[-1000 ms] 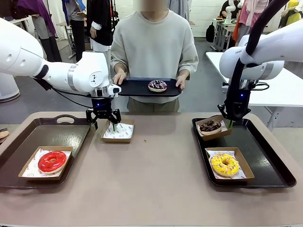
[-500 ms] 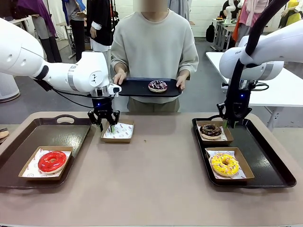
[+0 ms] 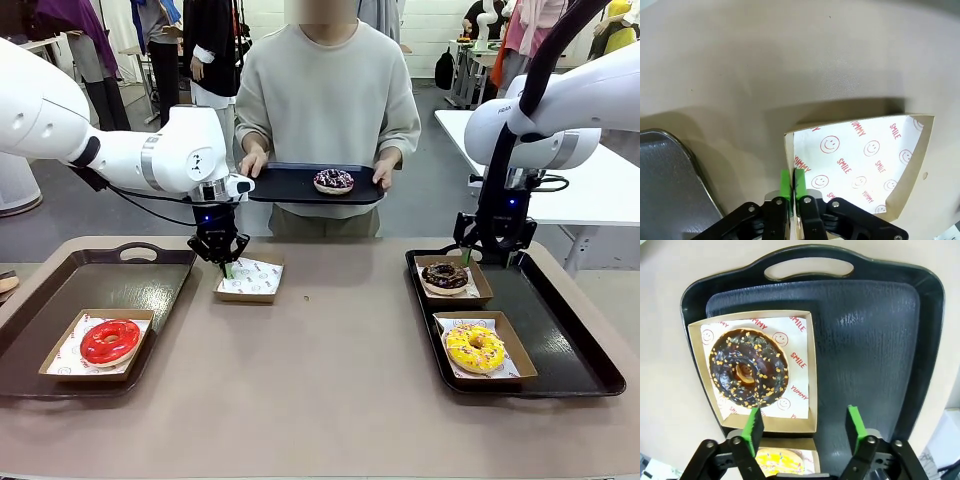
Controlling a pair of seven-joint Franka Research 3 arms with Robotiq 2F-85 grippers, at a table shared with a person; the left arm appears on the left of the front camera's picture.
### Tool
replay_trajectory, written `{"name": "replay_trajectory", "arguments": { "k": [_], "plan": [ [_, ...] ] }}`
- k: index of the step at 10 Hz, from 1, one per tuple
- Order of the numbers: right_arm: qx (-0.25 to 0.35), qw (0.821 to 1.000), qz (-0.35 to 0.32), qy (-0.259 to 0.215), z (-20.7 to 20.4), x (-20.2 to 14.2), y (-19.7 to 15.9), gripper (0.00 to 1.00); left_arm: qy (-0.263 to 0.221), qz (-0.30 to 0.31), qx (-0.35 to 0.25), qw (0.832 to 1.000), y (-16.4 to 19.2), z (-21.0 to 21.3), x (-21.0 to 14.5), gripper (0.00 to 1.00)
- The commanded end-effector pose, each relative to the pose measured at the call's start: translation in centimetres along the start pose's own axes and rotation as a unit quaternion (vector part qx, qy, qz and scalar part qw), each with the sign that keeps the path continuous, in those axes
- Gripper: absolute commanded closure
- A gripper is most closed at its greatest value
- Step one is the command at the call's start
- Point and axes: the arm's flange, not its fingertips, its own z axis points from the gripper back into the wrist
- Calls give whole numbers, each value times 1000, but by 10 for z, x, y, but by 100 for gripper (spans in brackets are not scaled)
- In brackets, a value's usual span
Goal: Individually package the donuts and arrange them on the tray.
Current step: Place the picked Paper togo box on the Handle tray while simultaneously picking up another Paper togo box from the table with the other hand.
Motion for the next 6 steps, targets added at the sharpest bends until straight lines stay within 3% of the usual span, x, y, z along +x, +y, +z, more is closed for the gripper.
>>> {"name": "replay_trajectory", "arguments": {
  "k": [1, 4, 6],
  "plan": [
    [19, 1000, 7, 5, 2, 4, -3, 0, -4, 3, -14, 1000, 4, 4, -1, 100],
    [34, 999, 8, -1, 9, -1, -6, 0, 1, -1, -18, 1000, 3, 9, -2, 100],
    [162, 985, 48, 32, 32, -31, -24, 0, 23, -15, -39, 999, -4, 39, -9, 100]
  ]
}}
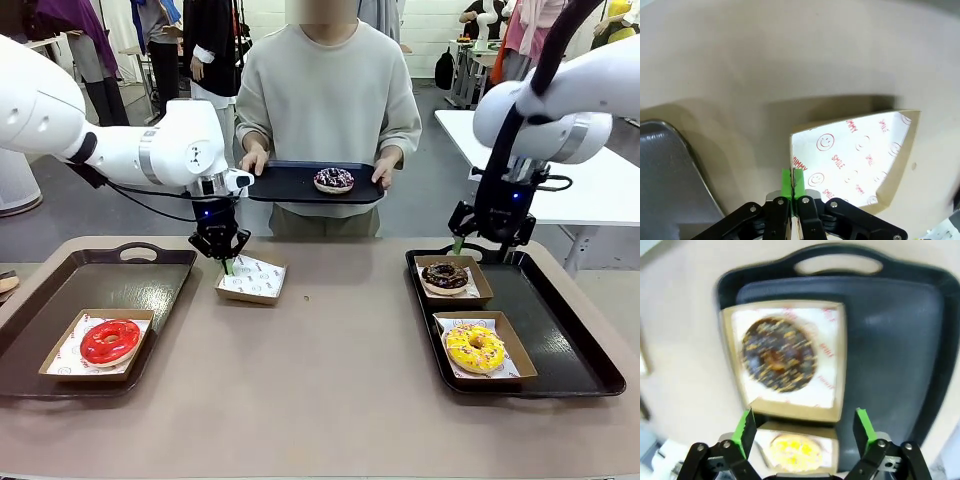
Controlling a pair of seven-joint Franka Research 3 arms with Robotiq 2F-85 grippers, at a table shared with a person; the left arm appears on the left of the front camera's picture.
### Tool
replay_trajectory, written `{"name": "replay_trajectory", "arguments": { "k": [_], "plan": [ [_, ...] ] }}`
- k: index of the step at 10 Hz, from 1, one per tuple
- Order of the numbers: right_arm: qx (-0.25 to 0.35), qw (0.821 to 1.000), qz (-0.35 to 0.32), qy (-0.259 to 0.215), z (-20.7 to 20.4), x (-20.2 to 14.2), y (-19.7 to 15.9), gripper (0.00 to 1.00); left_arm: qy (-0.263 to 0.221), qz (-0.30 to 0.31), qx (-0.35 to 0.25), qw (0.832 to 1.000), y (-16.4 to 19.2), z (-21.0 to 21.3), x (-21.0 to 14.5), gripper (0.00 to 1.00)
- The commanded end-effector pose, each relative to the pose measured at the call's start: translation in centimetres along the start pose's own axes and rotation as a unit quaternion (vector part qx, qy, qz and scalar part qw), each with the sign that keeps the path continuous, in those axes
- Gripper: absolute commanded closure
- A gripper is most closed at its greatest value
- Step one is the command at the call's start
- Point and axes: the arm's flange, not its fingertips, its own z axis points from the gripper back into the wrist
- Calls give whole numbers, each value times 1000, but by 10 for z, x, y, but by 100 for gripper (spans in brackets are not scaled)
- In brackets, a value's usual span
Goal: Individually package the donuts and arrange them on the tray.
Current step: Place the picked Paper togo box on the Handle tray while simultaneously picking up another Paper togo box from the table with the other hand.
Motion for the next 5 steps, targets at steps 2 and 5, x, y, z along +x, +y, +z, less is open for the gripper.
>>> {"name": "replay_trajectory", "arguments": {
  "k": [2, 5],
  "plan": [
    [212, 976, 49, 19, 47, -65, -50, 0, 19, -19, -39, 999, -11, 61, -14, 100],
    [351, 935, 46, -28, 69, -121, -123, 0, 22, 10, -12, 1000, -32, 109, -10, 100]
  ]
}}
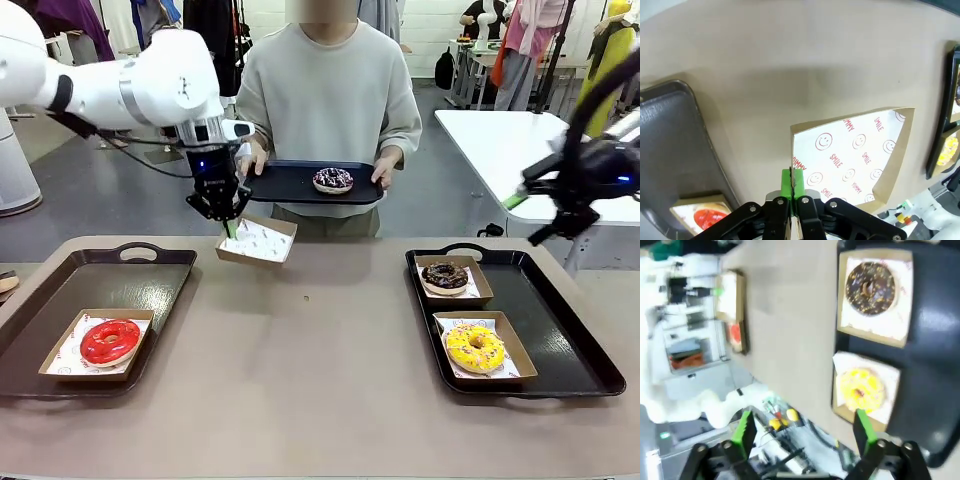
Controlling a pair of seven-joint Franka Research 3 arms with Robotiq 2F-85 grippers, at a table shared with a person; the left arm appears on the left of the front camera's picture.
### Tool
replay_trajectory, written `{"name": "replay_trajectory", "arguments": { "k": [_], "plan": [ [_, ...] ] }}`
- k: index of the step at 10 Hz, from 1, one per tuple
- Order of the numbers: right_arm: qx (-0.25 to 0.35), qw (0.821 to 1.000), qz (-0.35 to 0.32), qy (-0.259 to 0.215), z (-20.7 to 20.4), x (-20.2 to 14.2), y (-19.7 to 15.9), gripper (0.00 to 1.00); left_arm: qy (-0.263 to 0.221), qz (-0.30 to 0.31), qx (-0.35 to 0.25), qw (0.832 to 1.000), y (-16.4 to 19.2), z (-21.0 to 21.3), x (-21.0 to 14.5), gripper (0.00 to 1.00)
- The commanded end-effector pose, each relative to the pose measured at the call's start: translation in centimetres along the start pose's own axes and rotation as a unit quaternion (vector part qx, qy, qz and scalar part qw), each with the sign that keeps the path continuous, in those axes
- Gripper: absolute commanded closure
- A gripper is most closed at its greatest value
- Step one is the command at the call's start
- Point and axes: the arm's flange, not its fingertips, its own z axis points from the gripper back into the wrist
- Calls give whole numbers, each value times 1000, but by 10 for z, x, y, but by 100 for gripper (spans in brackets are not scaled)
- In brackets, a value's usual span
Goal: Individually package the donuts and arrange them on the tray.
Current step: Place the picked Paper togo box on the Handle tray while simultaneously picking up another Paper togo box from the table with the other hand.
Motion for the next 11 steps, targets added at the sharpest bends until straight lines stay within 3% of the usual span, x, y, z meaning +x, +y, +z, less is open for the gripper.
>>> {"name": "replay_trajectory", "arguments": {
  "k": [1, 5, 8, 9, 11],
  "plan": [
    [70, 997, 4, -13, 14, -30, -36, 0, 11, 36, 30, 999, -16, 18, 15, 100],
    [152, 987, 15, -57, 30, -80, -95, 0, 6, 73, 55, 996, -45, 54, 35, 100],
    [182, 980, 0, -83, 28, -87, -119, 0, 0, 86, 56, 995, -52, 54, 45, 100],
    [187, 978, -13, -97, 26, -86, -121, 0, 1, 69, 42, 997, -46, 52, 26, 100],
    [188, 975, -37, -114, 21, -82, -123, 0, 1, 69, 42, 997, -46, 52, 26, 100]
  ]
}}
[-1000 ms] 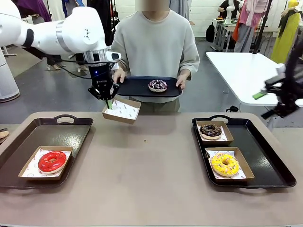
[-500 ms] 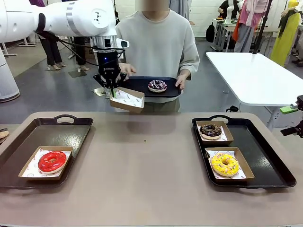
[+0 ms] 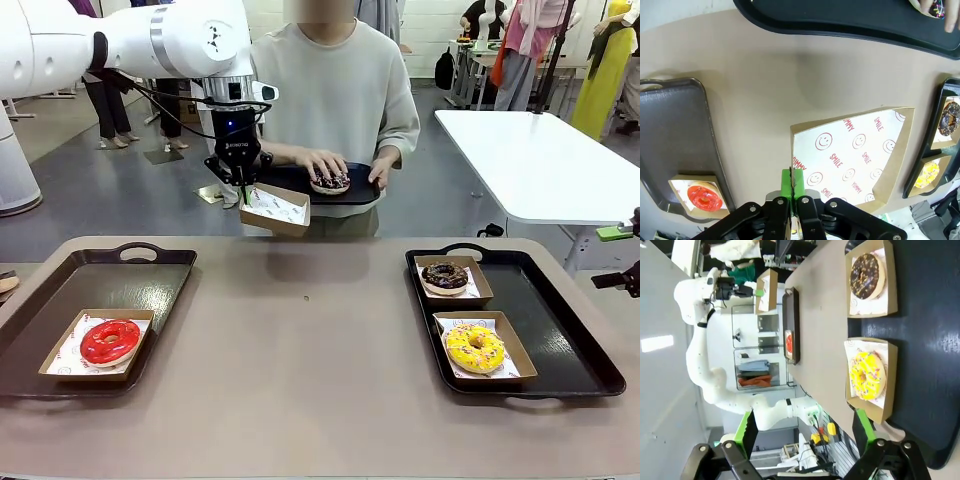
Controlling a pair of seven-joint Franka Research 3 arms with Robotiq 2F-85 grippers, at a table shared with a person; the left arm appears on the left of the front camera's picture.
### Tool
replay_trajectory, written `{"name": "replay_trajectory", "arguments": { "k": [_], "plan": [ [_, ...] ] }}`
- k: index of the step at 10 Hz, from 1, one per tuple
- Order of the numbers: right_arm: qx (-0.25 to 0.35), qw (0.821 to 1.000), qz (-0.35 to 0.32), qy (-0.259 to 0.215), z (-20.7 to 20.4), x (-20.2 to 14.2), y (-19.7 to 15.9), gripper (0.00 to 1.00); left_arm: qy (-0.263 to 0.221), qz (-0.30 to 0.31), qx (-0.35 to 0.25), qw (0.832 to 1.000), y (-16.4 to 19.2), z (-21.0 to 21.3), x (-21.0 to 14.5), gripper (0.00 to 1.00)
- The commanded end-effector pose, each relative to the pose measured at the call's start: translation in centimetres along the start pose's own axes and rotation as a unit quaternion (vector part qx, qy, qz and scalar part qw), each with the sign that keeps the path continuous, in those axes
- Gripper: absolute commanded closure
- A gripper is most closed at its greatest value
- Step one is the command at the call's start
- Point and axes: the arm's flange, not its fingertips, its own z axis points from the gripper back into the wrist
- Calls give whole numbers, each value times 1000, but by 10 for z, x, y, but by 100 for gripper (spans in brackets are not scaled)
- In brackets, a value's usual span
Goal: Individually package the donuts and arrange them on the tray.
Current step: Place the picked Paper togo box on the Handle tray while simultaneously picking up another Paper togo box from the table with the other hand, then place the picked Paper togo box on the Handle tray.
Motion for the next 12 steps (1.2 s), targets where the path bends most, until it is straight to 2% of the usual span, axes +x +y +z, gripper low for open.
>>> {"name": "replay_trajectory", "arguments": {
  "k": [1, 12],
  "plan": [
    [-5, 1000, 4, 10, 1, -2, 3, 0, 0, -2, 1, 1000, 2, 5, -5, 100],
    [-5, 1000, 4, 10, 1, -2, 3, 0, 0, -2, 1, 1000, 2, 5, -5, 100]
  ]
}}
